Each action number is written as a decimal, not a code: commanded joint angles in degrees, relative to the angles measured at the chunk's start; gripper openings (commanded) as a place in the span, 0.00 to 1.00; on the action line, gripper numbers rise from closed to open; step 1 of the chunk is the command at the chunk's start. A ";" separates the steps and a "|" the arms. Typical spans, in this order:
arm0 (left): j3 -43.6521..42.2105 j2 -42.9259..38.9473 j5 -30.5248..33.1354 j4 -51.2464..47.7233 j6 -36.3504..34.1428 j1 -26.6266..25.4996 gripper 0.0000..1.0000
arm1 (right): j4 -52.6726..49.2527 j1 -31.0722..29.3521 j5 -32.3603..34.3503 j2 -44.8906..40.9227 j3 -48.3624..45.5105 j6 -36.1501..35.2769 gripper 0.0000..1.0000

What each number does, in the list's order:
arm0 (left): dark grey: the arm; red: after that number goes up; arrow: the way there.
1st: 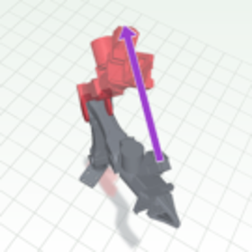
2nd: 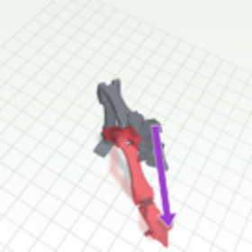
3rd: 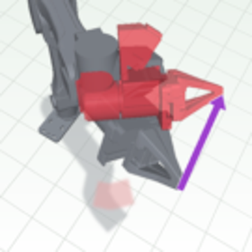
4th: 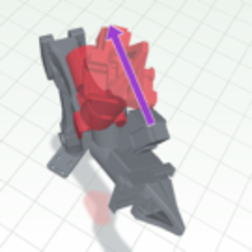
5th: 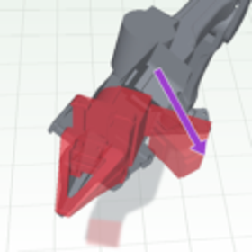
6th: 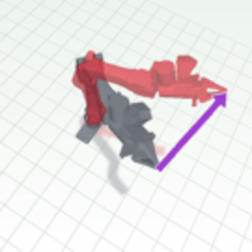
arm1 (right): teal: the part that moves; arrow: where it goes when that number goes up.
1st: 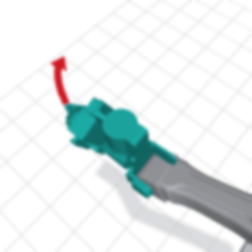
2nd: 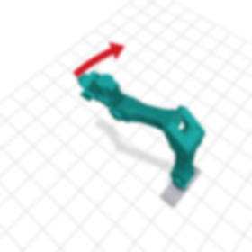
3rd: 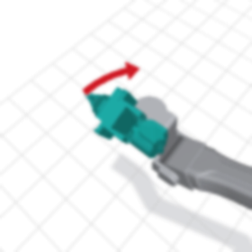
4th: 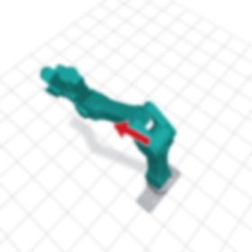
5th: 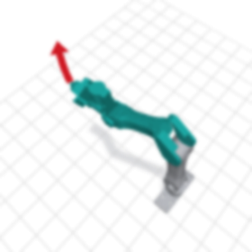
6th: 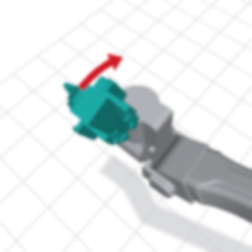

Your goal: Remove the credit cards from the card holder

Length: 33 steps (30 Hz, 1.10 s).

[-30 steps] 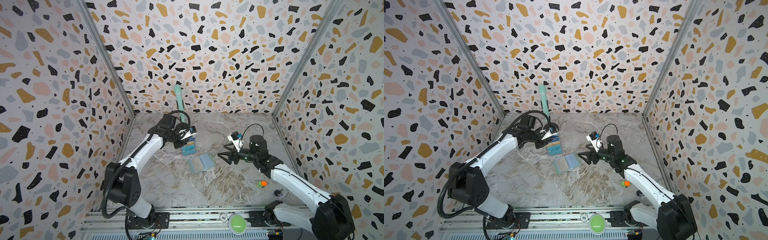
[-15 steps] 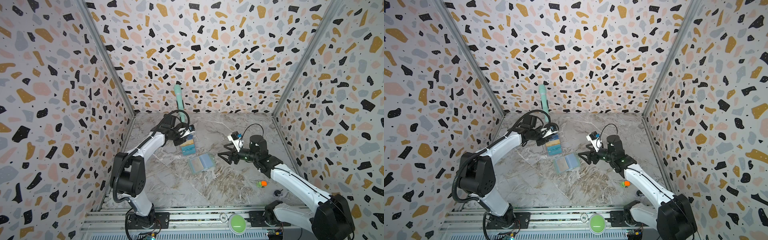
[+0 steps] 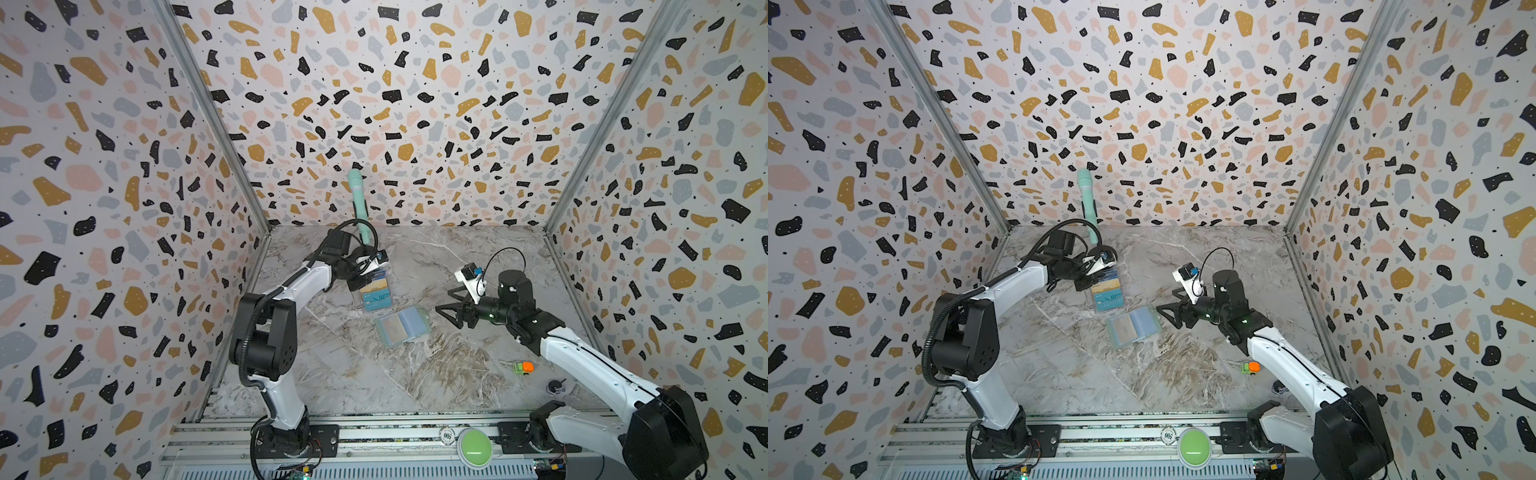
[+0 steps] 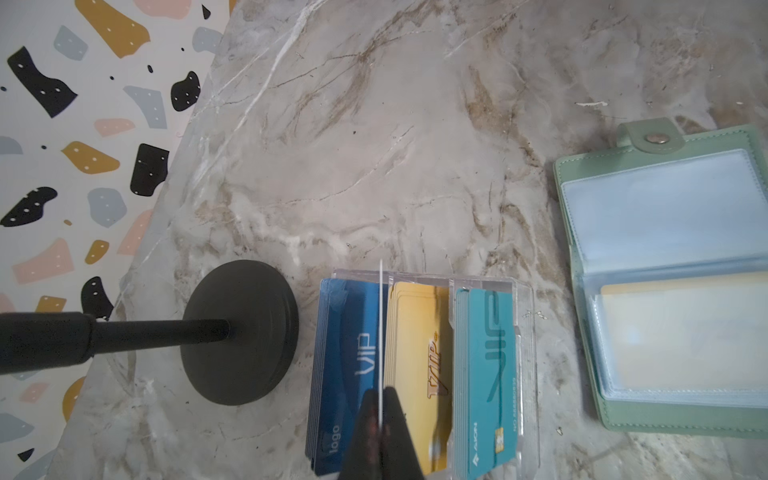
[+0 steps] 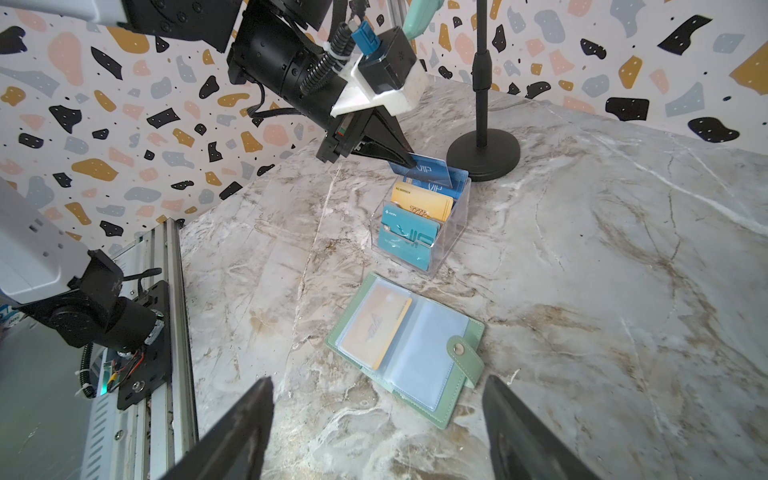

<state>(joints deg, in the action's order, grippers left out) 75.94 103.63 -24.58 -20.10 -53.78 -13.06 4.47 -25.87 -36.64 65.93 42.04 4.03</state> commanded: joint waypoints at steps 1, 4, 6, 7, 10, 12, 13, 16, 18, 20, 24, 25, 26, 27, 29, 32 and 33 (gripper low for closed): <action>0.72 0.28 -1.80 3.10 0.30 1.06 0.00 | -0.28 0.17 -0.12 0.56 0.57 -0.17 0.79; 0.76 0.91 -2.41 3.50 0.29 1.45 0.00 | -0.44 0.16 -0.10 1.02 0.76 -0.17 0.79; 0.72 1.36 -2.62 3.68 0.38 1.68 0.00 | -0.50 0.20 -0.15 1.19 0.76 -0.23 0.79; 0.70 1.47 -2.62 3.81 0.37 1.79 0.00 | -0.48 0.20 -0.17 1.18 0.76 -0.21 0.79; 0.67 1.81 -3.39 3.97 0.36 2.16 0.00 | -0.46 0.13 -0.18 1.27 0.76 -0.21 0.79; 0.13 1.79 -4.94 4.27 -0.20 2.55 0.00 | -0.43 0.16 -0.10 1.25 0.77 -0.18 0.79; -0.13 1.75 -5.44 4.56 -0.45 2.69 0.00 | -0.56 0.20 -0.14 1.27 0.84 -0.17 0.79; -0.79 1.88 -6.09 5.24 -0.72 2.95 0.00 | -0.65 0.12 -0.17 1.12 0.76 -0.17 0.79; -1.02 2.14 -6.62 5.63 -0.63 3.08 0.00 | -0.58 0.12 -0.08 1.02 0.59 -0.17 0.79; -1.26 2.49 -7.49 5.70 -0.70 3.22 0.00 | -0.55 0.17 -0.08 1.03 0.59 -0.17 0.79; -1.40 3.30 -8.84 5.16 -1.50 3.31 0.00 | -0.59 0.19 -0.08 1.13 0.58 -0.25 0.79; -1.46 3.42 -9.20 4.97 -1.77 3.30 0.00 | -0.52 0.20 -0.05 1.17 0.59 -0.31 0.79; -1.50 3.58 -9.50 4.93 -2.11 3.42 0.00 | -0.54 0.17 -0.08 1.16 0.54 -0.33 0.79; -1.56 3.74 -9.68 4.94 -2.37 3.47 0.00 | -0.60 0.20 -0.09 1.21 0.54 -0.31 0.79; -1.80 3.94 -9.77 5.16 -2.42 3.70 0.00 | -0.60 0.14 -0.09 1.20 0.57 -0.27 0.79; -1.90 4.28 -9.72 5.52 -2.25 3.92 0.00 | -0.59 0.12 -0.05 1.19 0.59 -0.17 0.79; -1.88 4.37 -9.63 5.63 -2.21 4.00 0.00 | -0.56 0.20 -0.09 1.20 0.59 -0.19 0.79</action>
<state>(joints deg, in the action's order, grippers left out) 74.85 107.53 -32.60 -15.70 -55.09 -9.63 4.27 -25.87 -36.58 67.55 42.04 4.03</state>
